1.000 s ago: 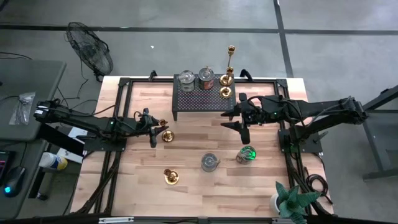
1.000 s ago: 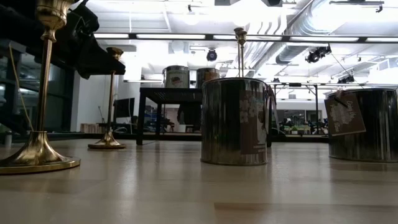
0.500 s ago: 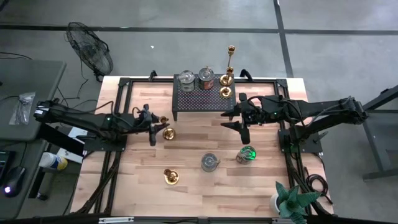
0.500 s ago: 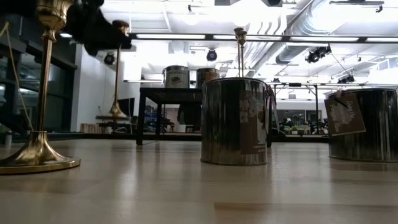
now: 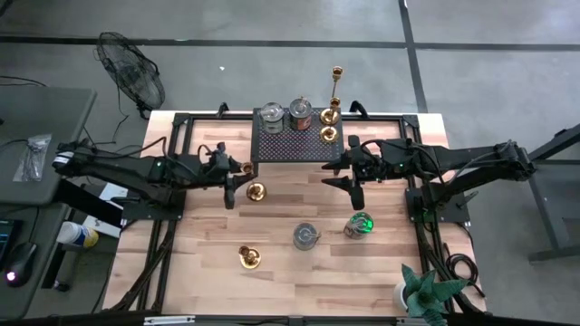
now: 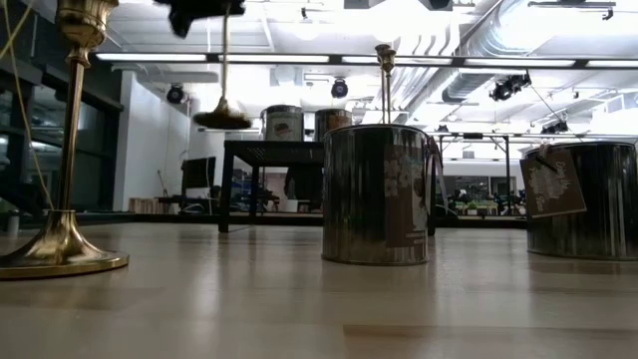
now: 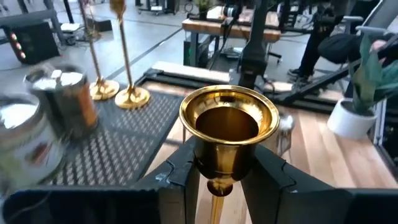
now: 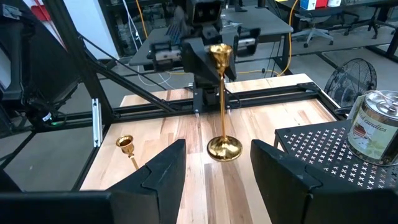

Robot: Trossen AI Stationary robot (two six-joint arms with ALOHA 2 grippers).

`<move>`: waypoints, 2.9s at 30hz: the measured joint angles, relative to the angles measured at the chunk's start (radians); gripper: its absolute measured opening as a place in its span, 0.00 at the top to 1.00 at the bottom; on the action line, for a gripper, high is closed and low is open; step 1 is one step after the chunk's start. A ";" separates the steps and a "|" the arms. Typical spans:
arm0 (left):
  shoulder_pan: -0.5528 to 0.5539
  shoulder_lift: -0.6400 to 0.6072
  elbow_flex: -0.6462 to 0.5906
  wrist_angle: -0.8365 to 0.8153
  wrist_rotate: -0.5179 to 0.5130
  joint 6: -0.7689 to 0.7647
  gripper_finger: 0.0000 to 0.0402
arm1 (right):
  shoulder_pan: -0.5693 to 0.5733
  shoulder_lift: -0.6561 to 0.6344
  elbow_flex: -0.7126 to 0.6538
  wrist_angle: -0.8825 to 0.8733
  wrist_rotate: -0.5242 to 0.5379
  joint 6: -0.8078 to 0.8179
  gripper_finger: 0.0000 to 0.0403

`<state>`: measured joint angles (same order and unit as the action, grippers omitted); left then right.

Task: Pick & Place candle stick holders
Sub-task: Put the golden candle holder on the shelf

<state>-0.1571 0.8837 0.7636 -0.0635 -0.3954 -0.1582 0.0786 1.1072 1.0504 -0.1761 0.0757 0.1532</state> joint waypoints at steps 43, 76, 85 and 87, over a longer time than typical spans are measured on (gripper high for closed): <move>0.434 0.706 0.704 0.019 0.269 0.150 0.77 | 0.000 0.000 0.000 0.000 0.000 0.000 0.57; 0.458 0.817 0.706 0.112 0.276 0.066 0.77 | 0.000 0.000 0.000 0.000 0.000 0.000 0.57; 0.450 0.844 0.706 0.134 0.281 0.028 0.77 | 0.000 0.000 0.000 0.000 0.000 0.000 0.57; 0.450 0.845 0.706 0.136 0.282 0.023 0.77 | 0.000 0.000 0.000 0.000 0.000 0.000 0.57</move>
<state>0.2924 1.7287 1.4696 0.0727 -0.1129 -0.1349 0.0784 1.1072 1.0504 -0.1764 0.0757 0.1532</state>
